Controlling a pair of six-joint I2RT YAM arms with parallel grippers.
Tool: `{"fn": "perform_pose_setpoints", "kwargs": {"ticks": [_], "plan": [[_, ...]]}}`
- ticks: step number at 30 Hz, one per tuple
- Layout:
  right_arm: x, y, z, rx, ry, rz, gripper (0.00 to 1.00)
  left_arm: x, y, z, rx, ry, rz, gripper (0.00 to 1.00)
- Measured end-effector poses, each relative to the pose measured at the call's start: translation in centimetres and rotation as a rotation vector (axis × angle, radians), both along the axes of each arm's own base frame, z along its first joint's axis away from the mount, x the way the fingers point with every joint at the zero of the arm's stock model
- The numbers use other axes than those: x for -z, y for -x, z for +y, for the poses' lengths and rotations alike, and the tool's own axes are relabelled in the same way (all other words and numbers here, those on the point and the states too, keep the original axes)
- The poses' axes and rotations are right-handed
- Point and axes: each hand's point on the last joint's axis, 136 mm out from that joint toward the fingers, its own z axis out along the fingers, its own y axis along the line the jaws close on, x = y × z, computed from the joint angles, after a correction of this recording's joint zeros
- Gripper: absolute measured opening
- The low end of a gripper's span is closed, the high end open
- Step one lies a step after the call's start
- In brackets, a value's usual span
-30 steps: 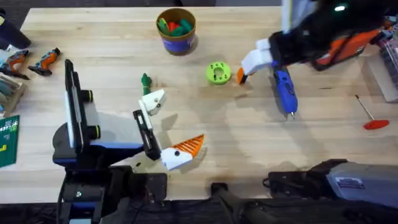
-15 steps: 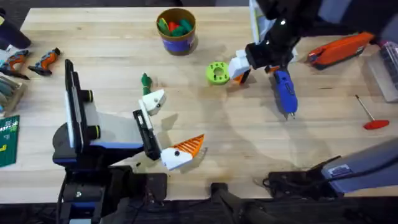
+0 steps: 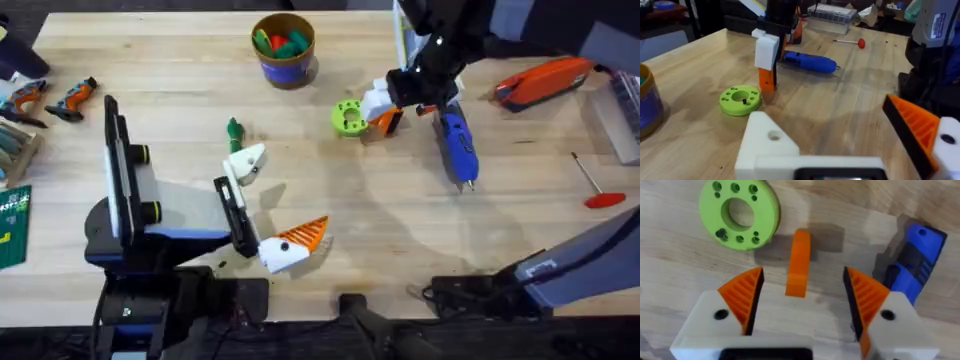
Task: Pick up the gripper from the table and insert it into the empty holder that is missing its gripper. Then pick up a screw, insert it into the mounting hole, and use the screwdriver to tighten it. Finally, clean up the table by picking up the vegetable and placing it into the bucket.
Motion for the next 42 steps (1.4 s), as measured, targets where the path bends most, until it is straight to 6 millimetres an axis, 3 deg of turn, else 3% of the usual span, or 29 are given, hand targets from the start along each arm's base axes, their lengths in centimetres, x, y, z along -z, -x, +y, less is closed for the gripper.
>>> {"fn": "perform_pose_setpoints", "kwargs": {"ticks": [7,14,16,25,29,33,37,42], "plan": [[0.0,-0.1,-0.1,0.012,-0.003,-0.003,0.660,0.0,0.0,0.0,0.000,0.000,0.000,0.985],[-0.1,-0.6,0.0,0.022,-0.007,-0.023,0.116,0.0,0.0,0.0,0.000,0.000,0.000,0.985],[-0.1,-0.7,0.0,0.025,-0.006,-0.026,0.021,0.0,0.0,0.0,0.000,0.000,0.000,0.985],[-0.3,-0.4,-0.2,0.025,0.000,-0.012,0.014,0.0,0.0,0.0,0.000,0.000,0.000,0.985],[-1.9,-0.3,-0.2,0.025,0.003,-0.003,0.014,0.0,0.0,0.0,0.000,0.000,0.000,0.985],[-5.7,-1.2,0.1,0.025,-0.021,-0.062,0.014,0.0,0.0,0.0,0.000,0.000,0.000,0.986],[-11.4,-1.8,0.6,0.022,-0.076,-0.177,0.014,0.0,0.0,0.0,0.000,0.000,0.000,0.986],[-17.3,-1.2,1.5,0.001,-0.192,-0.306,0.014,0.0,0.0,0.0,0.000,0.000,0.000,0.986]]}}
